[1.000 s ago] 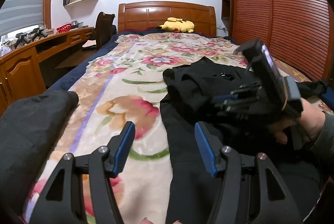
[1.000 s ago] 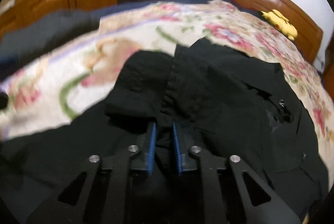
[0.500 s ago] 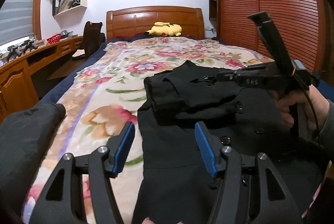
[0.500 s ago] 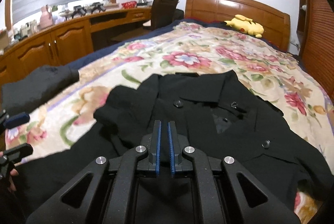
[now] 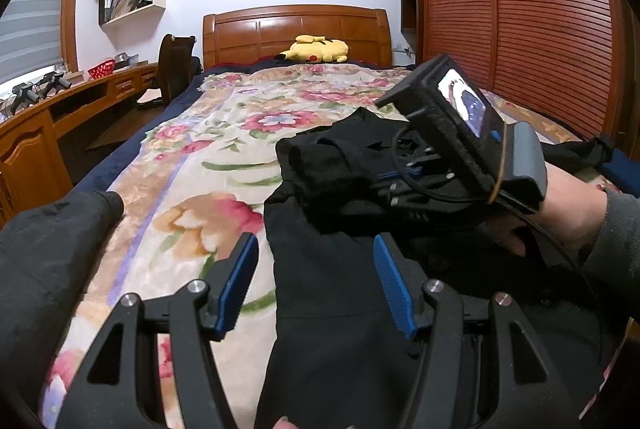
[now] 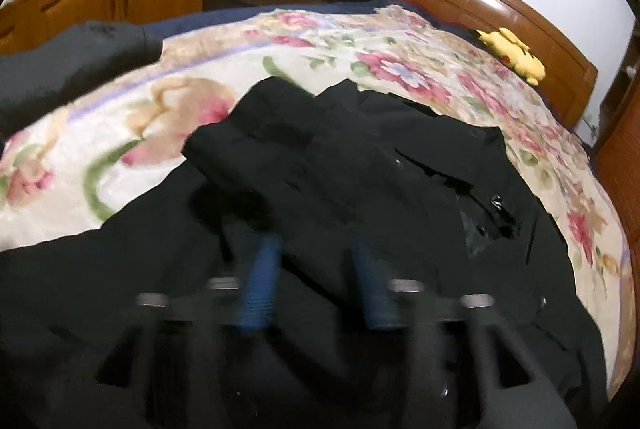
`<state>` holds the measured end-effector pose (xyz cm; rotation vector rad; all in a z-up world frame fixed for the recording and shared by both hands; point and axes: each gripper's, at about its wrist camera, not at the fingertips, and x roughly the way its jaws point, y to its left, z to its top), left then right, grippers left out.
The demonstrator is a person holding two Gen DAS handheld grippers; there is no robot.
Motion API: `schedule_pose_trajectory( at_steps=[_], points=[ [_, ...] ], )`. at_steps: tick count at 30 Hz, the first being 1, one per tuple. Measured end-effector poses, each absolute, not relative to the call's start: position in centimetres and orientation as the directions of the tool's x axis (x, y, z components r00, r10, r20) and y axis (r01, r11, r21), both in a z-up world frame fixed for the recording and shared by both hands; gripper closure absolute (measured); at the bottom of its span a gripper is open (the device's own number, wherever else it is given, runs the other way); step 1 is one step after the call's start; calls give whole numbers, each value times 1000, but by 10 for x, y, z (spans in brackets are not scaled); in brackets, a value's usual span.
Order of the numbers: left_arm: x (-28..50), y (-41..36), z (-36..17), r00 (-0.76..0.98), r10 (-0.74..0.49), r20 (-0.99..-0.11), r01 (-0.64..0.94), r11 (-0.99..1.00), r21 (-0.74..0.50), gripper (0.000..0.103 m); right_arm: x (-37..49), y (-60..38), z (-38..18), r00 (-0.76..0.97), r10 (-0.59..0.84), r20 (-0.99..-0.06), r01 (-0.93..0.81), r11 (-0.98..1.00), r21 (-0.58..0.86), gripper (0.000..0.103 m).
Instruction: Fold large clothes
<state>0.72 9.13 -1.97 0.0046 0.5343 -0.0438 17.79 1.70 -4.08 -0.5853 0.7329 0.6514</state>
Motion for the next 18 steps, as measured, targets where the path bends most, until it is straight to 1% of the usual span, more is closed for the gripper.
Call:
schedule_pose_trajectory(
  at_steps=[2,3,7,10,14,18],
  points=[
    [8,93,-21,856,-48,-514,49,999,-13,44,179,13,-36,572,349,-743,-707,669,-229,99],
    [10,93,-22,852,-52,-520,51,999,-16,44,179,4,-28,589,377,-714,-693,691,-207,100],
    [9,95,-21,852,-66,-519,60,998,-28,44,182,-26,1,646,418,-639,-625,770,-127,101],
    [7,92,-19,856,-71,-512,66,997,-28,44,178,-56,21,703,403,-586,-561,820,-110,101],
    [5,84,-16,860,-89,-503,85,996,-32,44,166,-101,34,734,372,-568,-492,868,-67,101],
    [3,74,-13,866,-101,-490,103,994,-23,44,157,-116,31,742,305,-597,-469,873,-136,101]
  ],
)
